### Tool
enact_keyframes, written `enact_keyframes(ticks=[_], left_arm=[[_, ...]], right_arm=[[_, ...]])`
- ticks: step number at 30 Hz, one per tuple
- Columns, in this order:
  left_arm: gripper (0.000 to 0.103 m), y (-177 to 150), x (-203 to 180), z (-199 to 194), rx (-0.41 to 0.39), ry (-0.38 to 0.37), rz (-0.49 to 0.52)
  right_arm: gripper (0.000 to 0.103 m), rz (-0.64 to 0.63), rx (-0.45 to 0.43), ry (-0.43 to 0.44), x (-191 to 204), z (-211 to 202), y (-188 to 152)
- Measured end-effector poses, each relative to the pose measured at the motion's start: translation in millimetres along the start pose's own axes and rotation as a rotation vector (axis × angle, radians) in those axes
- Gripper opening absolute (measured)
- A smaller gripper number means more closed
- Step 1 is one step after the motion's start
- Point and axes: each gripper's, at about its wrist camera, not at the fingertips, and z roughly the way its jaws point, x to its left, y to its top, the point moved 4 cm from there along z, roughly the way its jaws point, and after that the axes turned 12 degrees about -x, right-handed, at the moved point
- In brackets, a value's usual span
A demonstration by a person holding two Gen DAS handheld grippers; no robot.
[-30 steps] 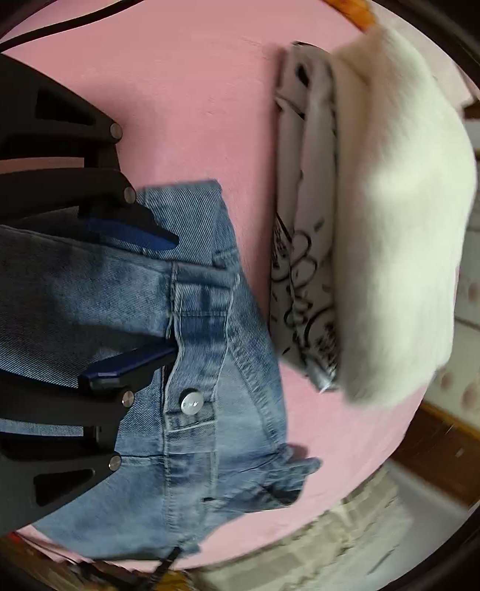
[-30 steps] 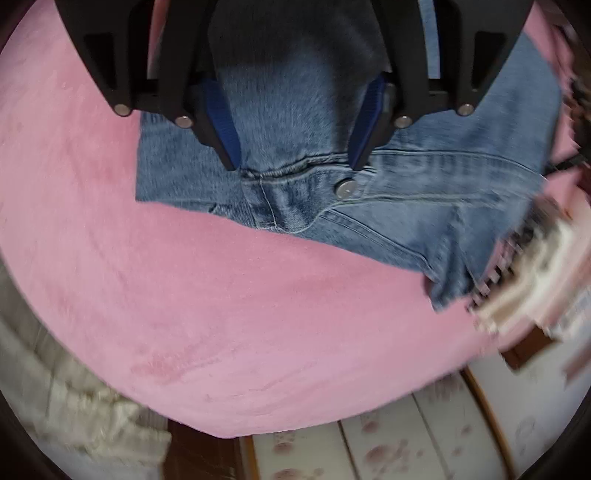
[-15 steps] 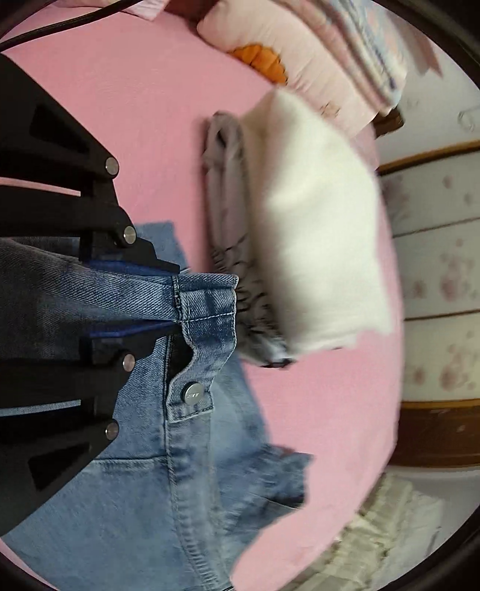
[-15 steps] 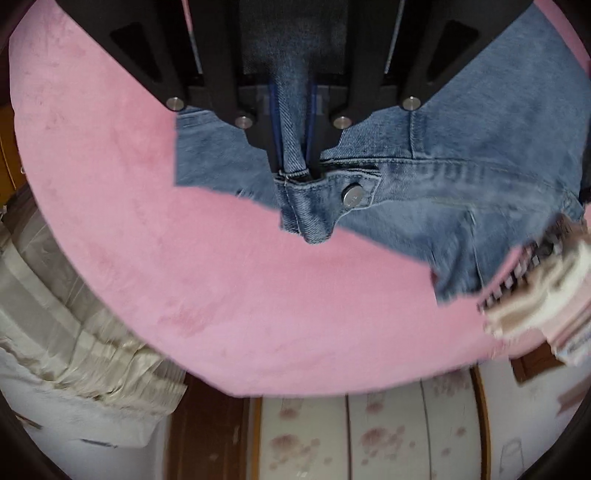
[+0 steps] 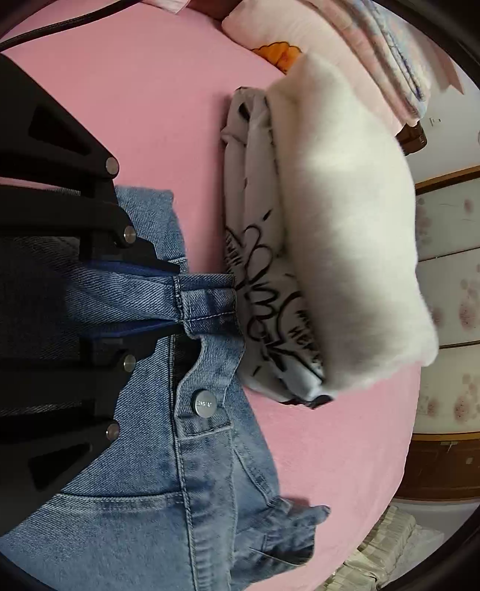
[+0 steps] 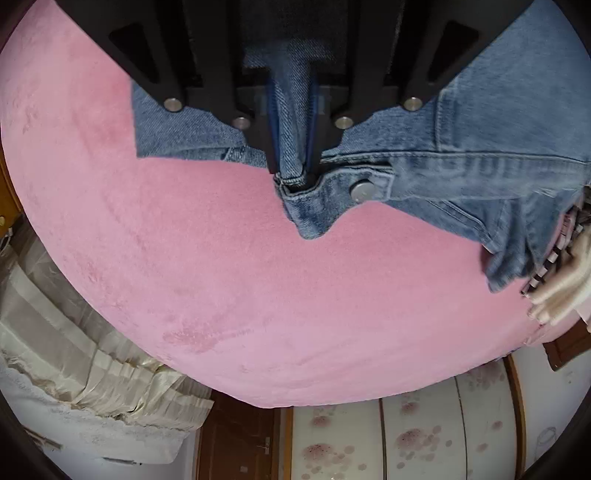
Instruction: Fold large clothes
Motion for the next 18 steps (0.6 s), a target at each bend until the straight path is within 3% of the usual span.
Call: enact_keyframes(ticks=[4, 7, 11, 15, 18], left_arm=[[0.032, 6.5, 10.6, -7.3, 0.028, -0.018, -0.024], [0.039, 11.4, 18.6, -25.6, 0.043, -0.007, -0.036], [0.064, 6.3, 5.9, -77.8, 0.011, -0.019, -0.037], [0.065, -16.1, -27.9, -130.3, -0.012, -0.117, -0.056], [0.065, -38.5, -48.6, -154.9, -0.053, -0.132, -0.062]], right_arm=[[0.022, 0.009, 0.021, -0.009, -7.1, -14.7, 10.4], [0.023, 0.025, -0.017, -0.011, -7.8, -46.2, 19.7], [0.032, 0.029, -0.082, 0.107, 23.5, -101.3, 14.6], [0.032, -0.034, -0.056, 0.25, 87.3, -139.0, -14.0], [0.032, -0.078, -0.069, 0.318, 125.3, -155.6, -39.2]])
